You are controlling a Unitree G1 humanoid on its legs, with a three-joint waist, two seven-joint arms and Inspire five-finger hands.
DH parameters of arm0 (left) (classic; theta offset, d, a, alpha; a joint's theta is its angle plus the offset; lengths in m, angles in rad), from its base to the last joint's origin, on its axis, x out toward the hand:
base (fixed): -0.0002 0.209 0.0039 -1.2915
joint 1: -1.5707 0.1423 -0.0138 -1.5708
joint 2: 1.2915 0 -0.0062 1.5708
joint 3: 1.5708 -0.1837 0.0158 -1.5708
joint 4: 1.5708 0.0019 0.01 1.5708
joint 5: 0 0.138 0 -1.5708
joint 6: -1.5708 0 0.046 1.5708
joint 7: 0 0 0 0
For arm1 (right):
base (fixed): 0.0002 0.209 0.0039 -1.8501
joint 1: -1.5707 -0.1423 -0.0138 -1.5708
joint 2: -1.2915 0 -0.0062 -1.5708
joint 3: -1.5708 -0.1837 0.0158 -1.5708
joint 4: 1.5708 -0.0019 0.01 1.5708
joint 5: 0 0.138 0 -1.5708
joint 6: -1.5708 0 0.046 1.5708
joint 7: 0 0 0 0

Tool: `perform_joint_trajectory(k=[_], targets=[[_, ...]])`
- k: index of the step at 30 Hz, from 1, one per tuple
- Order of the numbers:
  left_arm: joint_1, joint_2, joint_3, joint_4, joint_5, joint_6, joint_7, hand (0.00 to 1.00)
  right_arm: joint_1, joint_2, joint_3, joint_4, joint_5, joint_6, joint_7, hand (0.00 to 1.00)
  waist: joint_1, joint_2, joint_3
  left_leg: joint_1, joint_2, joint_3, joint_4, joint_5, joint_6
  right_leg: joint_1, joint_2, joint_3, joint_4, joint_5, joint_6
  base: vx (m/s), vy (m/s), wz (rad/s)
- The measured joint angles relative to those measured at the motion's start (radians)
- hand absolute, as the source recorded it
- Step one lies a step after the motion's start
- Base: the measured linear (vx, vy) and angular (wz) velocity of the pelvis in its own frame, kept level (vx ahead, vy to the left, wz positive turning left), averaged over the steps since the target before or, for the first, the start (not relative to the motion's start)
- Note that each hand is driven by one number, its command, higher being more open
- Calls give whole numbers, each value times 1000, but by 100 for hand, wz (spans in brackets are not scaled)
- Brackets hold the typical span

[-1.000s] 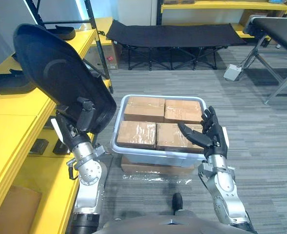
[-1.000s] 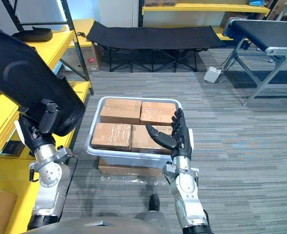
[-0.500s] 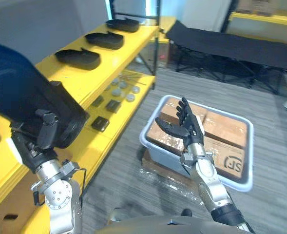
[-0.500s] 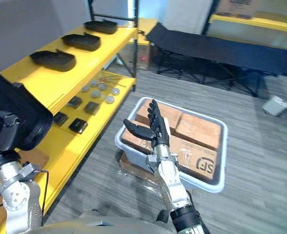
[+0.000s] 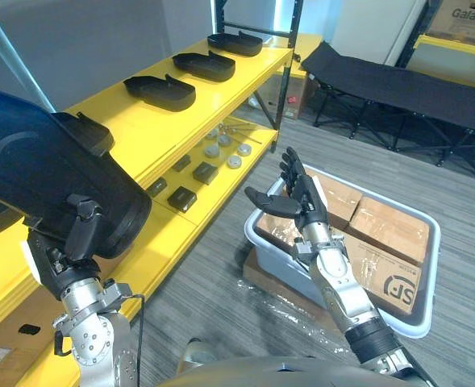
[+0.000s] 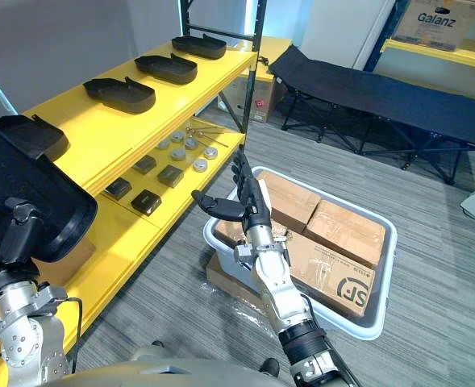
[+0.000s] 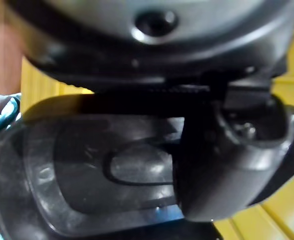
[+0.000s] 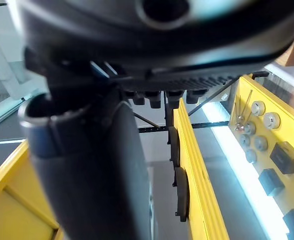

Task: Walk over and take three plastic housings, then place them on the shelf

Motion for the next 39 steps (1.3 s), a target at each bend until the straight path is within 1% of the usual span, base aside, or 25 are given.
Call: perform_joint_trajectory(k=[1,3,4,5,6,7,9,12,13,15,16,17,18,19,20,22,26,27,29,30,31,36,37,38,39], targets=[[-5,3,-14,0,0,0,-7,0,2,-14,0,0,-2,0,12,100,0,3,6,-19,-2,-2,18,0,4,5,-2,-17,0,-2,1,-21,28,55],[-24,13,-39,0,-2,9,-40,0,16,-21,-17,1,-9,1,16,100,-10,-3,12,-71,-12,11,47,29,35,17,-16,-85,0,-10,2,-22,29,103],[-38,17,-63,0,-5,12,-70,0,31,-22,-35,4,-14,1,13,100,-19,-5,21,-85,-16,41,37,55,57,40,-25,-142,0,-16,9,-3,19,118],[-37,17,-76,0,-7,12,-90,0,32,-25,-40,14,-30,0,12,100,-11,0,34,-70,-17,33,10,73,38,54,-25,-160,0,-18,14,-14,22,98],[-28,17,-84,0,-13,12,-98,0,31,-25,-39,27,-47,0,14,100,5,7,43,-59,-18,28,-8,84,33,63,-25,-167,0,-22,17,-30,15,39],[-15,17,-85,0,-16,12,-101,0,32,-17,-35,33,-53,0,18,100,9,14,49,-54,-20,22,-18,88,31,73,-26,-172,0,-28,18,-43,26,25],[10,18,-80,0,-19,12,-102,0,33,-6,-23,32,-66,-4,42,100,10,20,58,-47,-22,19,-27,88,31,84,-28,-187,0,-31,21,-29,22,22],[7,34,-88,0,-23,12,-132,0,45,-11,-29,15,-60,-36,68,100,-5,11,63,-53,-37,18,-40,96,39,109,-45,-206,5,-51,46,-7,26,40],[6,40,-93,0,-29,12,-143,0,48,-13,-35,10,-61,-45,68,100,-7,12,63,-56,-42,11,-39,96,39,104,-52,-195,23,-63,60,24,56,58],[-9,57,-103,1,-38,12,-185,0,79,-15,-62,-31,-61,-61,58,100,-35,15,64,-79,-69,-50,-38,102,47,74,-62,-106,123,-141,76,40,49,87],[-25,77,-115,1,-45,12,-221,0,108,-14,-77,-62,-58,-77,43,100,-57,12,64,-89,-92,-101,-41,111,54,57,-58,-25,190,-215,74,71,-26,131],[-45,100,-127,7,-46,12,-254,0,131,-14,-91,-81,-57,-94,36,100,-68,11,63,-87,-114,-145,-57,125,52,50,-52,39,244,-275,68,75,-63,127],[-52,110,-133,9,-46,12,-266,0,136,-14,-96,-86,-56,-98,36,100,-73,10,63,-84,-123,-161,-68,135,50,50,-54,51,263,-293,65,105,-109,101],[-64,123,-137,9,-48,12,-288,0,136,-14,-101,-91,-56,-106,40,100,-73,10,59,-80,-132,-182,-94,161,39,50,-60,48,282,-306,70,84,-89,74],[-81,129,-146,12,-47,12,-295,0,135,-15,-109,-93,-55,-120,46,100,-66,13,59,-84,-135,-198,-110,181,38,54,-62,23,287,-312,69,81,-81,63],[-86,128,-165,13,-44,12,-293,0,135,-17,-116,-93,-52,-120,67,100,-57,13,59,-84,-136,-199,-118,192,37,63,-61,17,286,-314,65,43,-52,36],[-75,128,-174,15,-44,15,-281,0,106,-18,-114,-93,-43,-120,119,100,-51,14,59,-83,-136,-197,-111,192,37,72,-56,15,280,-321,59,-2,-19,7],[-75,128,-173,17,-44,15,-277,0,99,-18,-114,-93,-42,-122,125,100,-52,14,59,-83,-136,-196,-110,192,38,73,-55,16,280,-329,52,-67,-10,-1],[-74,128,-171,21,-44,15,-278,0,98,-18,-114,-93,-30,-123,128,100,-52,14,59,-83,-136,-195,-107,191,39,73,-56,16,284,-332,52,-64,4,1],[-74,128,-166,33,-45,14,-281,0,98,-18,-116,-93,-25,-124,132,100,-52,12,60,-84,-138,-192,-103,185,49,73,-58,17,285,-335,53,-75,19,1],[-73,128,-162,40,-44,15,-283,0,98,-17,-116,-93,-25,-125,134,100,-52,11,61,-85,-139,-191,-98,182,50,74,-60,17,286,-338,57,-81,28,2],[-50,125,-126,46,-45,14,-304,0,93,-4,-126,-96,-25,-155,124,100,-46,-5,68,-133,-179,-190,-11,144,64,82,-92,1,296,-348,70,-30,52,17],[-51,125,-110,41,-45,14,-311,0,88,6,-138,-96,-25,-164,121,100,-41,-17,74,-155,-200,-173,38,122,78,84,-114,1,307,-355,69,22,135,23],[-51,125,-99,32,-45,14,-316,0,85,18,-150,-96,-26,-175,115,100,-31,-35,83,-173,-223,-130,110,83,109,103,-143,-4,301,-357,63,39,164,23],[-50,125,-97,27,-45,14,-317,0,85,26,-160,-96,-25,-182,112,100,-26,-41,87,-176,-238,-99,149,56,135,123,-156,-9,297,-361,53,84,184,25]])
